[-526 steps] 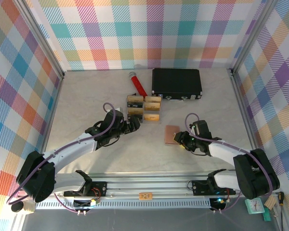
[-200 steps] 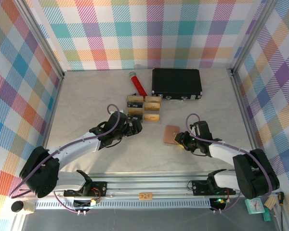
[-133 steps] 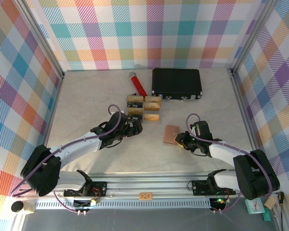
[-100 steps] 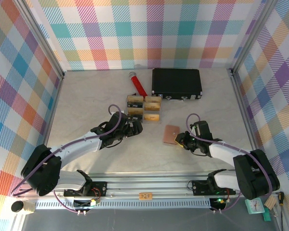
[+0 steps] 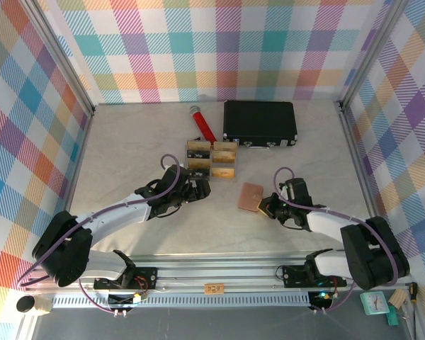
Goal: Put the credit cards into the card holder
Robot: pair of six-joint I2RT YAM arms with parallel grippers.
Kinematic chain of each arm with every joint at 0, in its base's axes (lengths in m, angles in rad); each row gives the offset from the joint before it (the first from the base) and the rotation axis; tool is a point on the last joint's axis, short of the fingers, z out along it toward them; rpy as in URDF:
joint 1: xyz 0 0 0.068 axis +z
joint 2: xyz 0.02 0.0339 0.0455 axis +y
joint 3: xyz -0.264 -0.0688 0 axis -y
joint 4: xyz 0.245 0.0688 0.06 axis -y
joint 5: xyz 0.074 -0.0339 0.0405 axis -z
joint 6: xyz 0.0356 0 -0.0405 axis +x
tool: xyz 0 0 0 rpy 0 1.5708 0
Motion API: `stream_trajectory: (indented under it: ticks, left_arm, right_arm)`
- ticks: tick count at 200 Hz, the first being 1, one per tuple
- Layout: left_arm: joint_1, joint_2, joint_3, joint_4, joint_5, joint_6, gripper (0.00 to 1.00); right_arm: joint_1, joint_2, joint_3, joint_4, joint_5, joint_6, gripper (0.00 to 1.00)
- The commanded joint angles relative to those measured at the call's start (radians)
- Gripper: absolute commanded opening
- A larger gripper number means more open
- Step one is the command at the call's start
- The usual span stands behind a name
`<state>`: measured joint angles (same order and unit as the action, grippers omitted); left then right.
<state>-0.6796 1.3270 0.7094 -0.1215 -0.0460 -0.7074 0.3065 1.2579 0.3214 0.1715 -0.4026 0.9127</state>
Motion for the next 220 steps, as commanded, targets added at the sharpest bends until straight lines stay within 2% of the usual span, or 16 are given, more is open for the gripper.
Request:
stream_trajectory:
  ticks: [1, 68, 118, 180, 220]
  left_arm:
    - [-0.017, 0.005, 0.028, 0.019, -0.008, -0.002, 1.00]
    - [-0.011, 0.078, 0.128, 0.068, 0.069, -0.025, 1.00]
    - [0.013, 0.125, 0.134, 0.212, 0.174, -0.138, 1.00]
    - [0.048, 0.143, 0.113, 0.358, 0.261, -0.266, 1.00]
    - [0.060, 0.136, 0.120, 0.359, 0.271, -0.285, 1.00]
  right_arm:
    - [-0.009, -0.065, 0.003, -0.029, -0.041, 0.002, 0.00]
    - [-0.008, -0.200, 0.099, -0.120, -0.117, 0.020, 0.00]
    - [0.016, -0.239, 0.145, -0.073, -0.165, 0.093, 0.00]
    - [0.157, -0.187, 0.256, -0.001, -0.121, 0.143, 0.00]
    - [0.260, -0.102, 0.348, 0.048, -0.086, 0.150, 0.00]
